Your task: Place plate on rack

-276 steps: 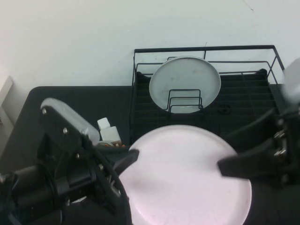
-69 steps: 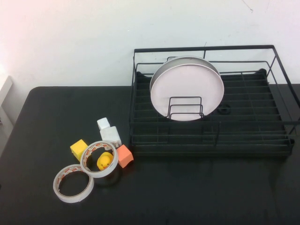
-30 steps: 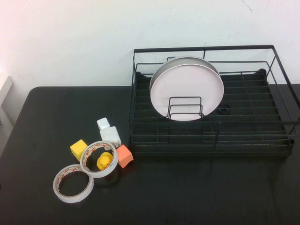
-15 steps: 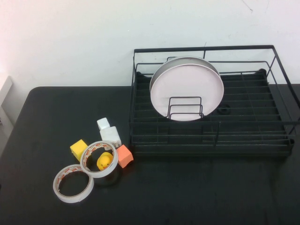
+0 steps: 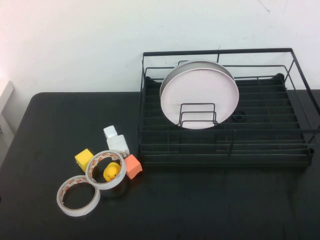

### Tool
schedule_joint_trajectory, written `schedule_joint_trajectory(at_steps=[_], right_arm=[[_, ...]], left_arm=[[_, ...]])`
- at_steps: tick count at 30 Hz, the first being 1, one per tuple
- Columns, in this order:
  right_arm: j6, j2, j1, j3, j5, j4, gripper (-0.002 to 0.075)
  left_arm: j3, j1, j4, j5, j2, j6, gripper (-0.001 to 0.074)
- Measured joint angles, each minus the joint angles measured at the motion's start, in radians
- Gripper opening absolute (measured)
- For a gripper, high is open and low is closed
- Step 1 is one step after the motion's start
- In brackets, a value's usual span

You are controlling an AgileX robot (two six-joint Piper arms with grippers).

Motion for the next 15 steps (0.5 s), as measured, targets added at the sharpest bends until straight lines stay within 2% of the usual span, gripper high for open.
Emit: schedule_joint_trajectory(at_steps=[15], right_arm=[[0.0, 0.0, 0.0, 0.0, 0.0, 0.007, -0.0001]], left_arm=[[0.0, 0.0, 0.0, 0.0, 0.0, 0.0, -0.0001]])
